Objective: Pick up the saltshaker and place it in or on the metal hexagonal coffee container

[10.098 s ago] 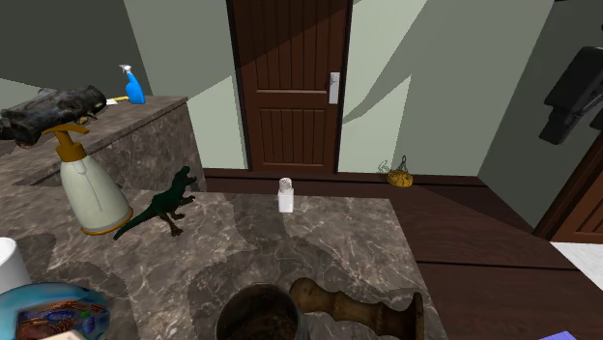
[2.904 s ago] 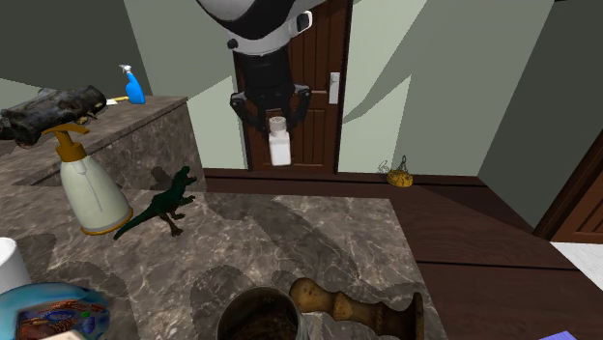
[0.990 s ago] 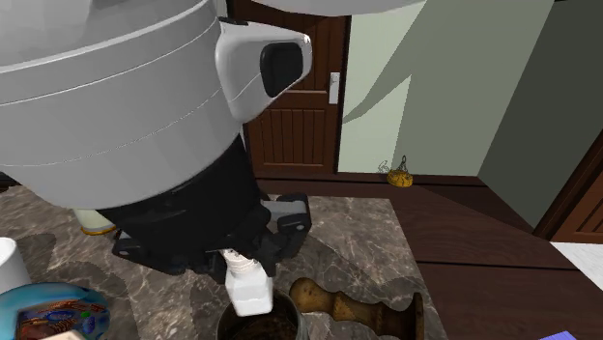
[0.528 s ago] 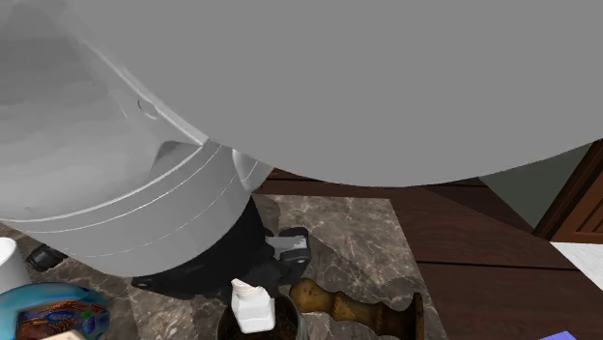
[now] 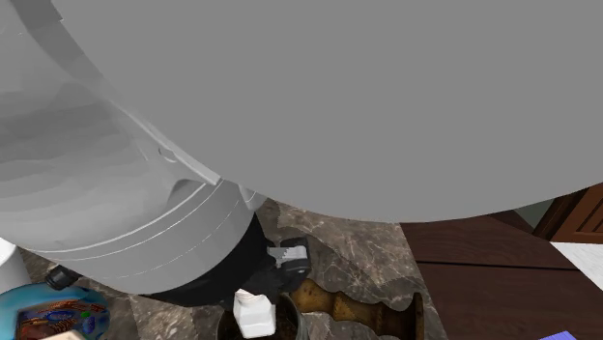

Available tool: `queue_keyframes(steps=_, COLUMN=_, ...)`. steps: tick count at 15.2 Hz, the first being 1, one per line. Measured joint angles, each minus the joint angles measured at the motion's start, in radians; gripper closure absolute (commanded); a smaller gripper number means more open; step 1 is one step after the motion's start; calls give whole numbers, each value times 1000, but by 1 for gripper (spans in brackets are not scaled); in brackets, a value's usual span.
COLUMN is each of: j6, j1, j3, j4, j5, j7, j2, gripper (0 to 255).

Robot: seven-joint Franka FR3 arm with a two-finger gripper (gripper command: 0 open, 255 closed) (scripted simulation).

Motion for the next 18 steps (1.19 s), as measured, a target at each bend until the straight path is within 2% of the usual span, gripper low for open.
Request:
queue_keyframes(steps=1, j6=0, j1=0, j3=0, j4=0, j5=0, j7=0, j2=0, gripper=0)
queue_keyframes(steps=7, j6=0, j1=0, j3=0, j4=0, j5=0, j7=0, j2=0, gripper=0)
queue_keyframes(steps=12, j6=-114, j1=17, j3=-8, j4=83, j5=28, j7=-21, j2=-39, gripper=0)
queue_keyframes(steps=18, j6=-127, j1=16, j3=-6, j4=97, j5=28, j7=-19, j2=-36, gripper=0)
